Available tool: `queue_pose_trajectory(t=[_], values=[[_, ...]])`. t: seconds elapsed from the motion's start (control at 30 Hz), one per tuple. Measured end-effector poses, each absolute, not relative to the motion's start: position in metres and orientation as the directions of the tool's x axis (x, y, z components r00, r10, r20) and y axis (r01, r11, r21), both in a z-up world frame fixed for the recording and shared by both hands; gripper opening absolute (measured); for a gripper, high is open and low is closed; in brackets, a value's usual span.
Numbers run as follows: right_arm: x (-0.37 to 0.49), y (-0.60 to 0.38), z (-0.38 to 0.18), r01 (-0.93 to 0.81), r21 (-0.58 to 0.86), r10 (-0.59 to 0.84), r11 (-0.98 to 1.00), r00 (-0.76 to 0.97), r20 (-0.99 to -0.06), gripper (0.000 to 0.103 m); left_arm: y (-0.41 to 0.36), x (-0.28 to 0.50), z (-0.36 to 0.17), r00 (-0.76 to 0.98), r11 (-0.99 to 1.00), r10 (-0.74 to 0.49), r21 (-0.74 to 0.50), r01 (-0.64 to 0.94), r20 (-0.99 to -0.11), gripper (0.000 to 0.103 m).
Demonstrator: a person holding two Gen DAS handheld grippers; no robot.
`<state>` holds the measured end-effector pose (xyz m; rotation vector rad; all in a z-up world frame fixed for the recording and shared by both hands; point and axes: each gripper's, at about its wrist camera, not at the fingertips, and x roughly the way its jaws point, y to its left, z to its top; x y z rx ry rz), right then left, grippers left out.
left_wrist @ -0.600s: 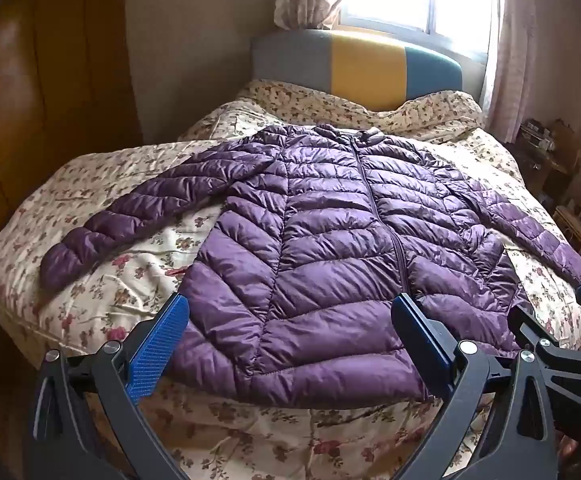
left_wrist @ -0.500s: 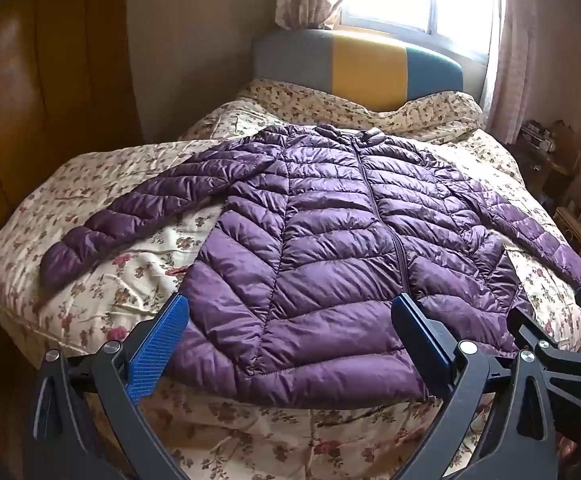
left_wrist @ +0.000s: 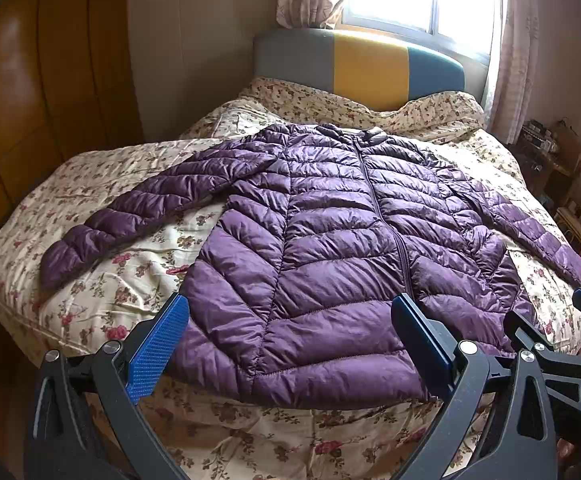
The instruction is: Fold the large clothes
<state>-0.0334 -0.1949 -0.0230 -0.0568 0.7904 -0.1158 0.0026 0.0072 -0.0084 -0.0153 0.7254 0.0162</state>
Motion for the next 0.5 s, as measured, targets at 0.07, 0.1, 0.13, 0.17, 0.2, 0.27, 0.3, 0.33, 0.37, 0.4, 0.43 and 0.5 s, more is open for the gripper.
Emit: queue_pose_trajectory(t=[0.07, 0.1, 0.13, 0.17, 0.2, 0.27, 0.3, 0.33, 0.37, 0.4, 0.43, 0.5], values=[[-0.0334, -0.1951, -0.0221, 0.082, -0.093, -0.124, 0.992, 0.696, -0.707, 0.101, 0.007, 0.0026, -0.0089, 0.75, 1.0, 0.01, -0.007, -0.02, -0.662, 0.1], [-0.0334, -0.1947, -0.0226, 0.081, -0.093, -0.123, 0.992, 0.696, -0.708, 0.101, 0.007, 0.0025, -0.0093, 0.75, 1.0, 0.01, -0.007, -0.02, -0.661, 0.1], [-0.032, -0.195, -0.0256, 0.08, -0.093, -0.122, 0.992, 0.696, -0.708, 0.101, 0.0071, 0.0025, -0.0097, 0.75, 1.0, 0.011, -0.007, -0.02, -0.661, 0.1], [-0.0317, -0.1949, -0.0268, 0.08, -0.093, -0.122, 0.993, 0.695, -0.709, 0.101, 0.0072, 0.0025, -0.0101, 0.751, 1.0, 0.011, -0.007, -0.021, -0.66, 0.1], [-0.031, -0.1951, -0.0276, 0.079, -0.092, -0.121, 0.993, 0.694, -0.71, 0.101, 0.0071, 0.0025, -0.0106, 0.751, 1.0, 0.01, -0.008, -0.021, -0.66, 0.1], [-0.0322, -0.1941, -0.0277, 0.079, -0.09, -0.12, 0.993, 0.694, -0.71, 0.101, 0.0074, 0.0031, -0.0083, 0.748, 1.0, 0.009, -0.009, -0.019, -0.663, 0.1], [-0.031, -0.1947, -0.0258, 0.074, -0.091, -0.117, 0.993, 0.692, -0.712, 0.101, 0.0076, 0.0032, -0.0087, 0.748, 1.0, 0.009, -0.009, -0.02, -0.663, 0.1], [-0.0312, -0.1951, -0.0253, 0.074, -0.089, -0.115, 0.993, 0.692, -0.712, 0.101, 0.0074, 0.0029, -0.0083, 0.748, 1.0, 0.008, -0.009, -0.019, -0.663, 0.1], [-0.0314, -0.1952, -0.0253, 0.074, -0.088, -0.115, 0.993, 0.693, -0.711, 0.101, 0.0074, 0.0029, -0.0083, 0.749, 1.0, 0.008, -0.009, -0.019, -0.662, 0.1], [-0.0311, -0.1949, -0.025, 0.073, -0.089, -0.115, 0.993, 0.693, -0.711, 0.101, 0.0074, 0.0027, -0.0083, 0.75, 1.0, 0.009, -0.009, -0.02, -0.661, 0.1], [-0.0312, -0.195, -0.0249, 0.073, -0.089, -0.115, 0.993, 0.694, -0.71, 0.101, 0.0072, 0.0024, -0.0082, 0.752, 1.0, 0.009, -0.009, -0.019, -0.659, 0.1], [-0.032, -0.195, -0.0237, 0.07, -0.088, -0.112, 0.994, 0.698, -0.707, 0.101, 0.0069, 0.0026, -0.0064, 0.754, 1.0, 0.01, -0.007, -0.019, -0.657, 0.1]])
